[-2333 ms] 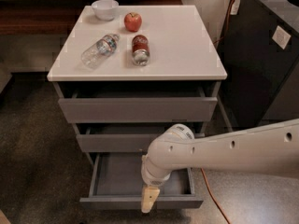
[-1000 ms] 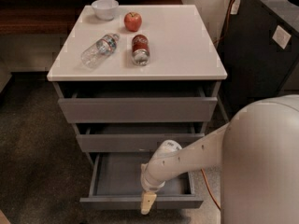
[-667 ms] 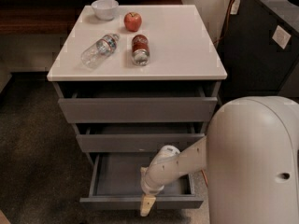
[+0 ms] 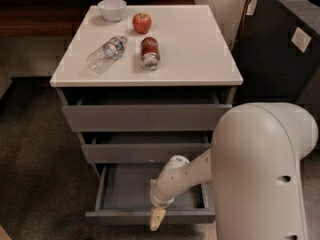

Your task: Close bottom drawer

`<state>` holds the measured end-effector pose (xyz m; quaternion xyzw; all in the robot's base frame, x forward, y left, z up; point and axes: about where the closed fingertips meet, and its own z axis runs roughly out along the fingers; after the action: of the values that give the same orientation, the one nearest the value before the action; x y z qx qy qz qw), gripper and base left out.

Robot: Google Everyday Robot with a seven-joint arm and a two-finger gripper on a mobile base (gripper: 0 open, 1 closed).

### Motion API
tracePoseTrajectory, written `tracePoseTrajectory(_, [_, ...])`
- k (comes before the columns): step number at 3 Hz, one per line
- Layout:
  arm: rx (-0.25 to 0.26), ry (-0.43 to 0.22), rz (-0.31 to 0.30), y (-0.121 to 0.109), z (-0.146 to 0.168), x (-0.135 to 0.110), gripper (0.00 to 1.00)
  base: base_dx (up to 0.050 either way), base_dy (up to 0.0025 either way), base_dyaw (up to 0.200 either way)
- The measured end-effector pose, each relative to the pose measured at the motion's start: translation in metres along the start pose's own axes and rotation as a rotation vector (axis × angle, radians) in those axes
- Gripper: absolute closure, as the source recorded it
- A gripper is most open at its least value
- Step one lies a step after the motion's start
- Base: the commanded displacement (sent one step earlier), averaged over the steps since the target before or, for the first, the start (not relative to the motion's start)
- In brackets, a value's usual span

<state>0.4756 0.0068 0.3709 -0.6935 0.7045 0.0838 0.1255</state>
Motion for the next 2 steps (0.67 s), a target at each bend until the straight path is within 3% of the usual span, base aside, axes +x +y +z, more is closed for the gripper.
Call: tracePoseTrajectory(2, [0.015, -0.005, -0.042, -0.027, 0.053, 0.010, 0.00, 0.000, 0.00000, 0.000])
